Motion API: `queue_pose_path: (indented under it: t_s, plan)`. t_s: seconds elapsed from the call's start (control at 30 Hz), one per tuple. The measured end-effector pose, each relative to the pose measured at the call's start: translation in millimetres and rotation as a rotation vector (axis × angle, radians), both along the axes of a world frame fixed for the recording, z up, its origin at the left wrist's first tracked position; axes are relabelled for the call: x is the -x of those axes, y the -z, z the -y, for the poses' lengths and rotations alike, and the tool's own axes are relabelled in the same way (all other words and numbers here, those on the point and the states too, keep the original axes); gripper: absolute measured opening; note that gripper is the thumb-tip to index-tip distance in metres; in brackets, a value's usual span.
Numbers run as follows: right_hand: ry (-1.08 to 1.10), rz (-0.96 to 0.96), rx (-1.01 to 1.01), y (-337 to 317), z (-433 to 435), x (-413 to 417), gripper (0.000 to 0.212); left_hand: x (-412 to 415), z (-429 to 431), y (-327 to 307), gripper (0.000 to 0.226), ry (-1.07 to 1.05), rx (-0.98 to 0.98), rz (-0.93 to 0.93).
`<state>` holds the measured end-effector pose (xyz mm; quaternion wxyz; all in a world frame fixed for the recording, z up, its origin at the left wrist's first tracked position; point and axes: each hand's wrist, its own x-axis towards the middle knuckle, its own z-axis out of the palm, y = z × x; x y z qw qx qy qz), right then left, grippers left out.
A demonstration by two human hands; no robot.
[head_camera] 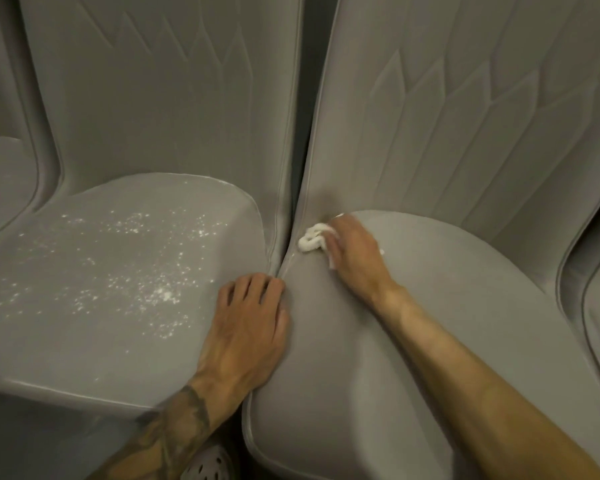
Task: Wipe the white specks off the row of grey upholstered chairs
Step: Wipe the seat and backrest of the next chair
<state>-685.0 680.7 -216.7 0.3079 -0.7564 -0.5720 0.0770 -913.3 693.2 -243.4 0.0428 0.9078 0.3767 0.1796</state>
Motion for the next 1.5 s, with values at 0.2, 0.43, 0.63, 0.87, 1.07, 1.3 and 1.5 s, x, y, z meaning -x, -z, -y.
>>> queue_pose_path:
  t_s: [0.2,0.43,0.63,0.87,1.07,1.3,1.5]
  plan:
    - [-0.232,0.033,-0.041,-7.0,15.0,26.9,0.023,-1.7,0.9,-2.9,0.040,-0.005,0.043,-0.049]
    - [-0.310,0.018,-0.053,2.3,33.0,23.7,0.021,0.9,2.8,-6.9,0.035,0.011,0.025,0.002]
    - [0.210,0.054,0.051,-2.6,65.2,-80.3,0.027,-6.6,-8.5,-9.9,0.022,0.036,-0.026,-0.027]
    - [0.621,-0.014,-0.019,-5.6,120.8,-99.0,0.024,-48.8,-39.2,-19.4,0.014,0.123,-0.060,0.055]
    - [0.191,-0.033,-0.017,2.9,64.3,-24.9,0.024,-90.1,-63.7,-30.8,0.015,0.144,-0.066,0.190]
    - [0.314,0.004,-0.252,-22.4,41.3,-77.1,0.025,-151.4,-103.0,-79.8,0.028,0.135,-0.299,0.390]
    - [0.353,0.264,-0.490,-70.4,38.3,-137.1,0.026,-195.4,-142.5,-131.9,0.039,0.166,-0.438,0.562]
